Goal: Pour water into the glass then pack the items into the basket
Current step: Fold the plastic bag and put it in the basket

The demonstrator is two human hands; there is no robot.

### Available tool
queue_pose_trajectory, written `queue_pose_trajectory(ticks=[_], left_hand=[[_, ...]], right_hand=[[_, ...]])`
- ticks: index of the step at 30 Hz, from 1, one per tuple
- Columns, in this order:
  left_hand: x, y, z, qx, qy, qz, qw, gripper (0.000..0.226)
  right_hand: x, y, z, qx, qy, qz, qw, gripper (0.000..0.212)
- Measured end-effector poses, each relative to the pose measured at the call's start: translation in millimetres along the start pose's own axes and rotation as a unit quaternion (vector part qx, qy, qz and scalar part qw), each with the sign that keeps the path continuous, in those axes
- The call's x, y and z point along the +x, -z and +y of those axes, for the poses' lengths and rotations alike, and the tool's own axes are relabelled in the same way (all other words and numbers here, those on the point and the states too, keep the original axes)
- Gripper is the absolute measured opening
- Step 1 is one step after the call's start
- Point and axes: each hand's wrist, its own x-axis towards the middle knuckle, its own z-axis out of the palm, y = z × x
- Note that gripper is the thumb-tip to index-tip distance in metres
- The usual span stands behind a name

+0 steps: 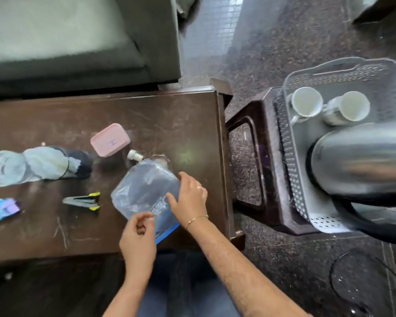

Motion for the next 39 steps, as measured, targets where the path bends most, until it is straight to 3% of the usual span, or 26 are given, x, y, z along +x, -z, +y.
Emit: queue_pose_trajectory(ticks=[2, 5, 8, 11, 14, 17, 19, 23, 26, 29, 31, 33, 35, 37, 39], left_hand=[[-8.3, -4.5, -12.9, -0.074, 0.096, 0.017, 0.993, 0.011], [-4.3, -7.1, -16.5, -0.188, 0.201, 0.02, 0.961, 0.044], [2.5, -4.7, -13.1, -0.245, 0.215, -0.029, 0.945, 0.065], [2.9, 5.1, -6.8, -0.316, 0.215, -0.016, 0.924, 0.069], [-3.0, 22.1, 9.5, -0.338, 0.128, -0.021, 0.932, 0.075], [-6.9, 31.0, 30.4, -0.31, 0.01, -0.109, 0.944, 0.093], [-2.3, 30.7, 48.4, -0.306, -0.026, -0.19, 0.933, 0.108], [12.8, 21.0, 92.6, -0.278, -0.073, -0.326, 0.901, 0.125], [13.6, 4.8, 122.0, -0.258, -0.092, -0.309, 0.911, 0.113], [5.5, -9.8, 148.7, -0.303, -0.12, -0.246, 0.913, 0.069], [-1.8, -14.3, 165.7, -0.285, -0.172, -0.241, 0.912, 0.05], [-4.7, -11.8, 180.0, -0.197, -0.253, -0.276, 0.906, 0.045], [-1.7, -8.0, 192.1, -0.061, -0.334, -0.315, 0.886, 0.063], [4.3, -3.2, 203.3, 0.093, -0.426, -0.282, 0.855, 0.078], [14.4, -2.8, 212.1, 0.193, -0.488, -0.229, 0.82, 0.073]], right_hand=[[6.0, -5.8, -1.3, -0.011, -0.024, -0.005, 1.0, 0.064], [12.5, -8.9, -1.5, -0.019, -0.038, -0.023, 0.999, 0.048], [9.7, -1.6, 0.6, 0.091, -0.037, -0.058, 0.993, 0.024], [-7.2, 18.8, 6.4, 0.187, -0.003, -0.069, 0.98, 0.007], [-27.3, 46.0, 11.6, 0.297, 0.006, -0.092, 0.95, 0.007], [-37.7, 71.0, 21.7, 0.369, 0.014, -0.078, 0.926, 0.021], [-38.3, 88.3, 27.7, 0.393, 0.036, -0.041, 0.918, 0.031], [-37.2, 130.5, 32.6, 0.407, 0.067, 0.017, 0.911, 0.011], [-36.4, 156.9, 38.2, 0.443, 0.08, 0.069, 0.89, 0.02], [-36.6, 167.5, 41.6, 0.484, 0.073, 0.137, 0.861, 0.012], [-38.1, 169.0, 41.7, 0.516, 0.055, 0.182, 0.835, 0.022], [-40.7, 176.6, 44.7, 0.489, 0.085, 0.218, 0.84, 0.048], [-44.8, 191.8, 53.0, 0.446, 0.155, 0.206, 0.857, 0.07], [-49.5, 207.4, 60.3, 0.355, 0.189, 0.149, 0.903, 0.074], [-51.9, 215.6, 60.3, 0.178, 0.184, 0.156, 0.954, 0.06]])
